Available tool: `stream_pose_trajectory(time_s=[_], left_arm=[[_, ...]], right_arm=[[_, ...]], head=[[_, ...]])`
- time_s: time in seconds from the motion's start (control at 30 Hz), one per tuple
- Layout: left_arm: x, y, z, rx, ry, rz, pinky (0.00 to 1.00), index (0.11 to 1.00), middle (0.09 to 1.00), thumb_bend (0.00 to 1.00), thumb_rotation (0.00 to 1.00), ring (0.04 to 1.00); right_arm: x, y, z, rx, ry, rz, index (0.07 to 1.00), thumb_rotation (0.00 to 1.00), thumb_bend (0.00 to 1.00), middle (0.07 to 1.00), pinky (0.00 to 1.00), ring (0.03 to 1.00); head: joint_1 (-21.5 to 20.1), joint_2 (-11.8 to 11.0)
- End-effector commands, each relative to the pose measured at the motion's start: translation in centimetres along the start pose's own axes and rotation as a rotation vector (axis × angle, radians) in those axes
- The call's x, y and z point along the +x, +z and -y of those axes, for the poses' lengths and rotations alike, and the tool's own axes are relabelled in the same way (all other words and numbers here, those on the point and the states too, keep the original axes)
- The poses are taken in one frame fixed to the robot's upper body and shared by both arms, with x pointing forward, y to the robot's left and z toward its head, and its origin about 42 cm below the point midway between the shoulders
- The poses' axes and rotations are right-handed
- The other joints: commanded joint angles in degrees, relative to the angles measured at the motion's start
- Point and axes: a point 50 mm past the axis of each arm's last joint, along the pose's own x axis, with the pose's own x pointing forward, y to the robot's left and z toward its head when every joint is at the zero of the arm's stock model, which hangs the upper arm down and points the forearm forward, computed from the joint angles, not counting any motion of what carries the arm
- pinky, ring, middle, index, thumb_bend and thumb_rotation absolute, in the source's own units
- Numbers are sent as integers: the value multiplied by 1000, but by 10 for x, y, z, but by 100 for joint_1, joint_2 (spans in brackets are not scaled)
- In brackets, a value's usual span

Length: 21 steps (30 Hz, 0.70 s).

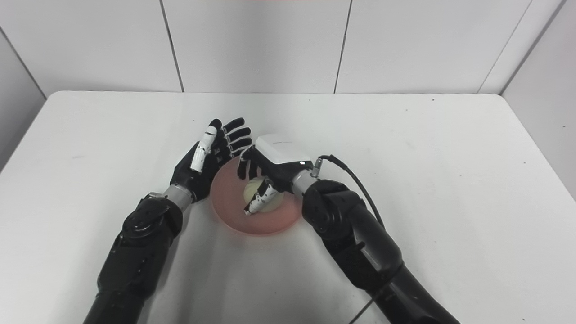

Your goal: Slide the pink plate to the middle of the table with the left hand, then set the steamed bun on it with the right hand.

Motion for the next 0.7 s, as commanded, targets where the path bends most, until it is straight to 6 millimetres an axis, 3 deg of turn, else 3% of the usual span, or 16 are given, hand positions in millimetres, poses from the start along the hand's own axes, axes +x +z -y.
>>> stream_pose_trajectory(time_s=[0.0,0.3,0.33,0.37,0.43,0.53,0.67], left_arm=[[-12,-34,-4,-30,34,-164,843,840,859,476,1000,856],[-11,-35,-3,-40,38,-166,838,837,857,485,1000,853],[-11,-34,-3,-42,38,-165,836,836,854,483,1000,851],[-11,-34,-3,-43,38,-166,837,839,856,480,1000,853],[-11,-34,-3,-37,37,-171,848,860,874,487,1000,872],[-10,-34,-4,-41,40,-170,846,856,877,479,1000,878],[-9,-34,-2,-69,62,-170,830,822,851,472,1000,864]], right_arm=[[5,7,16,-26,-72,36,488,0,527,478,267,330],[3,6,18,-56,-84,24,489,0,528,478,235,314],[2,7,20,-75,-76,24,522,2,522,450,268,364],[0,8,23,-98,-66,25,509,74,520,540,339,452],[-3,11,28,-131,-38,20,678,325,707,679,458,598],[-7,14,33,-145,-12,16,798,591,820,743,482,636],[-13,19,39,-144,-9,25,856,721,849,796,470,653]], head=[[4,7],[2,-15],[2,-15],[2,-15],[-13,-20],[-13,-20],[-13,-20]])
